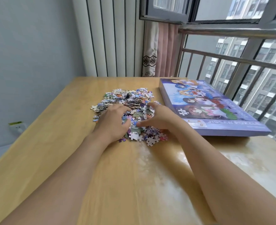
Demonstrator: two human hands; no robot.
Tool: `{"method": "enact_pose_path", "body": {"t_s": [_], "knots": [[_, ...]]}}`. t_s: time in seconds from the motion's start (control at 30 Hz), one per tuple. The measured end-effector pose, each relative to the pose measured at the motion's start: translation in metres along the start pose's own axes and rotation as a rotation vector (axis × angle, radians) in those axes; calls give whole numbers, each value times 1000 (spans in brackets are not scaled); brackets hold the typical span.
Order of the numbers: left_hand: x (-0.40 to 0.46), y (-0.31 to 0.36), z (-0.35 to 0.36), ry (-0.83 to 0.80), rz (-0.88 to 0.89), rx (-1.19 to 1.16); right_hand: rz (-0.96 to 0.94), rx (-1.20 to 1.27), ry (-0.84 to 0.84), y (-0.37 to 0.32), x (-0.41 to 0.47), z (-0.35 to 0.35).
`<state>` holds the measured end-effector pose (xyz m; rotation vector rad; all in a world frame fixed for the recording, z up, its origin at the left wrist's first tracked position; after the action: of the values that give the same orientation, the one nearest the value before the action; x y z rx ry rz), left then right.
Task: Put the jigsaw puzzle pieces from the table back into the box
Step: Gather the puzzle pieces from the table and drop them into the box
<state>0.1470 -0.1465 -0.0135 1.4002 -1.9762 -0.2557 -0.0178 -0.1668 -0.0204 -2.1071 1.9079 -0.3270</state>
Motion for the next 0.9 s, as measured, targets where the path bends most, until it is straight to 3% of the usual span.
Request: {"method": "enact_pose_path", "body": {"t_s": [0.27,0.4,0.77,0.9], "knots": [[2,-3,8,-35,-13,-36,-79,-158,273,-3,-3,-11],[3,-3,9,-42,-5,-20,-96,-238,280,-10,-1,-9],[2,6,-1,50,34,-70,-90,41,357,2,2,-16],[1,9,-8,114,30,-148,-120,324,392,1,-10,-32]]}}
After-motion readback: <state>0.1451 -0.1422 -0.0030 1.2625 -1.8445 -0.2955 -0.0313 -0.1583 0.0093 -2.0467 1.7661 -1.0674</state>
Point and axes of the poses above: each hand's wrist, its own x-axis towards the middle knuckle, its own z-axis out of the palm, y = z × x, the point moved 10 cm from there along x, towards the middle knuckle, and after that the axes turned 9 degrees about -x, right-handed, at the moved point
